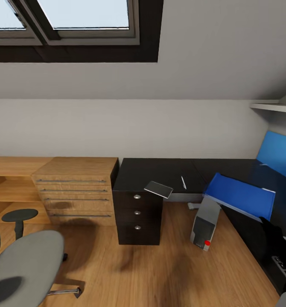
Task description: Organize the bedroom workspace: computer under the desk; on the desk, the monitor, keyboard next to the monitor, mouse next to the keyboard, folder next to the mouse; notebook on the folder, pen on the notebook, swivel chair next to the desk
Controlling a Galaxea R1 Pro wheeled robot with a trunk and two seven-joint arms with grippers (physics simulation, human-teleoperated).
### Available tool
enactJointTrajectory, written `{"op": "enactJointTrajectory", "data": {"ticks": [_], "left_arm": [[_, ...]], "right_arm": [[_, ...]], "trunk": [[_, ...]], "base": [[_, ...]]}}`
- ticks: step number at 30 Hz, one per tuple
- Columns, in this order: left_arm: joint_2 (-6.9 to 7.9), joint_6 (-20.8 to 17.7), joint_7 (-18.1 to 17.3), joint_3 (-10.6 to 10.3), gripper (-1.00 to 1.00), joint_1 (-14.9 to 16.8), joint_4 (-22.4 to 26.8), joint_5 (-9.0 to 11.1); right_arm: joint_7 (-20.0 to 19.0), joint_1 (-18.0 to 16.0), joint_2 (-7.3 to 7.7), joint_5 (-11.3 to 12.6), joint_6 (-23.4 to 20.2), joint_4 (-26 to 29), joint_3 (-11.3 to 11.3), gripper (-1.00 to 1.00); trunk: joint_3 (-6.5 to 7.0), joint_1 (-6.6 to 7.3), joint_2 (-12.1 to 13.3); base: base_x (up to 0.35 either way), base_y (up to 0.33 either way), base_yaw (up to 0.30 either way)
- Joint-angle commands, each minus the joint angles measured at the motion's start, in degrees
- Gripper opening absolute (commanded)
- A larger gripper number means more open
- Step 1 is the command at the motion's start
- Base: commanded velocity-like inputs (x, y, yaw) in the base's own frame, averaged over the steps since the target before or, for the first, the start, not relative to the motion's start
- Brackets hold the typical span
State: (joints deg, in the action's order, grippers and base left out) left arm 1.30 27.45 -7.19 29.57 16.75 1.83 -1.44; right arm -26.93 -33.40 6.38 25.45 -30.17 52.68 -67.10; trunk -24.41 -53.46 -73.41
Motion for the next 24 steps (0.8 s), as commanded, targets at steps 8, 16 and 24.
{"op": "enactJointTrajectory", "data": {"ticks": [8,16,24], "left_arm": [[0.02,0.15,-0.37,0.49,1.0,0.04,-0.08,-0.14],[0.02,0.15,-0.37,0.49,1.0,0.04,-0.09,-0.14],[0.02,0.15,-0.37,0.49,1.0,0.04,-0.08,-0.14]], "right_arm": [[-0.38,-0.08,-0.99,0.49,-3.55,-0.02,-0.08,-1.0],[-2.07,-0.08,-1.02,0.48,-3.83,-0.12,-0.17,-1.0],[-2.85,-0.08,-1.02,0.55,-3.85,-0.12,-0.37,-1.0]], "trunk": [[-0.06,0.0,-0.04],[-0.06,0.0,-0.04],[-0.06,0.0,-0.04]], "base": [[0.0,0.0,0.0],[0.0,0.0,0.0],[0.0,0.0,0.0]]}}
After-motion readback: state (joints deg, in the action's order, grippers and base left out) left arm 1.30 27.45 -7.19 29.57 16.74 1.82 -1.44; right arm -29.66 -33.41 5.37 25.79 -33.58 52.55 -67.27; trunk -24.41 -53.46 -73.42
